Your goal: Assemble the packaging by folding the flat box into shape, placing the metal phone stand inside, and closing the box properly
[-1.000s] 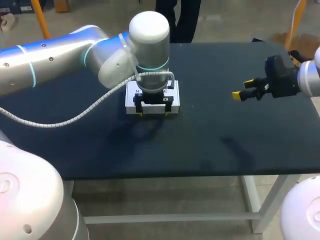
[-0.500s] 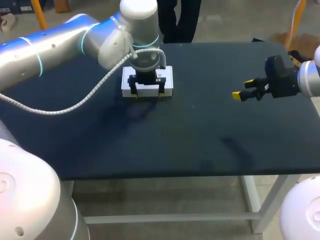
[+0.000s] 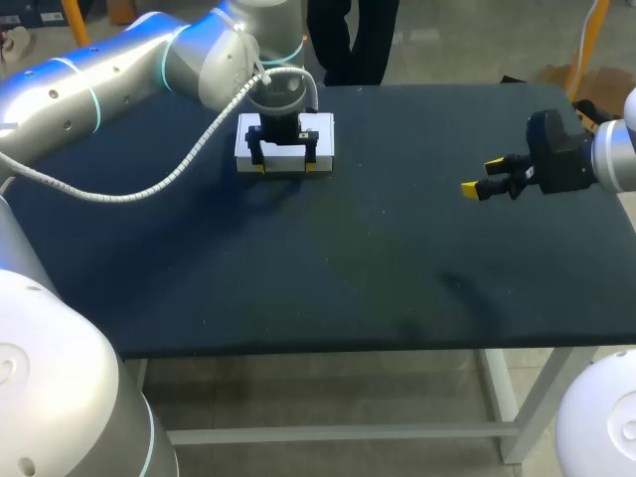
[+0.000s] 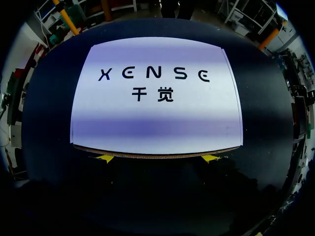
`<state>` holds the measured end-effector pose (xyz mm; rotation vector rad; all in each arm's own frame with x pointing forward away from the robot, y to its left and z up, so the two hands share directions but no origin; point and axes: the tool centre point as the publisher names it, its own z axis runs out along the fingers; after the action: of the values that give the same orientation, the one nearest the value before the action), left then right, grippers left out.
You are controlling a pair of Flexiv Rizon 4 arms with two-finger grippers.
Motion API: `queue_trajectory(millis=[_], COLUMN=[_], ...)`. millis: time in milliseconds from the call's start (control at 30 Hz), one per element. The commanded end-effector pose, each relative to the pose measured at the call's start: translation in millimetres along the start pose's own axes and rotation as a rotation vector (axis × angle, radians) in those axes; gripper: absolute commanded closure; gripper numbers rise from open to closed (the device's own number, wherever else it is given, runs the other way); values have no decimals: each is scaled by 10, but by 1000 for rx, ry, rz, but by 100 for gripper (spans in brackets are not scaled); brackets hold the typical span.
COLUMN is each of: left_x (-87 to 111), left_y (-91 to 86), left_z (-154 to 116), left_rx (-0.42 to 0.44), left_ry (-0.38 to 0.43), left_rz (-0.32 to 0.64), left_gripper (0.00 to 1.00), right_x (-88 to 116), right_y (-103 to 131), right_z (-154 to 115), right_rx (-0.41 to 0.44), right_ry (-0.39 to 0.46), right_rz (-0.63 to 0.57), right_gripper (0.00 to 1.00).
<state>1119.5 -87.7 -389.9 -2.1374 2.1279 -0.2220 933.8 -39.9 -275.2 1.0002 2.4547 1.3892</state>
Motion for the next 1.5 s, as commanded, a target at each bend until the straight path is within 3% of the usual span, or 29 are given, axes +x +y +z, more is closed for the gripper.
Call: queue_trajectory(millis=[33,200,333,700,1033,1500], left_x=[-12,-43,-57,-247,-519,-827], left_y=[-130,-148,-4,708,1219,1467], left_z=[52,14,-107,-546,-835,-1022], left_rx=[-73,-67,-30,246,456,587], left_ry=[3,13,53,218,311,436], left_rz=[3,13,48,238,300,332], left_gripper=[0,0,0,0,0,0], right_x=[-6,-6,-6,-6,-6,-6], right_y=[-9,-9,-9,-9,-9,-9], right_z=[-20,-20,-20,-20,-20,-20], right_rx=[-6,-6,-6,-6,-6,-6], right_ry=[7,7,7,7,7,7], right_rz=[-1,-1,-1,-1,-1,-1], right_gripper=[0,0,0,0,0,0])
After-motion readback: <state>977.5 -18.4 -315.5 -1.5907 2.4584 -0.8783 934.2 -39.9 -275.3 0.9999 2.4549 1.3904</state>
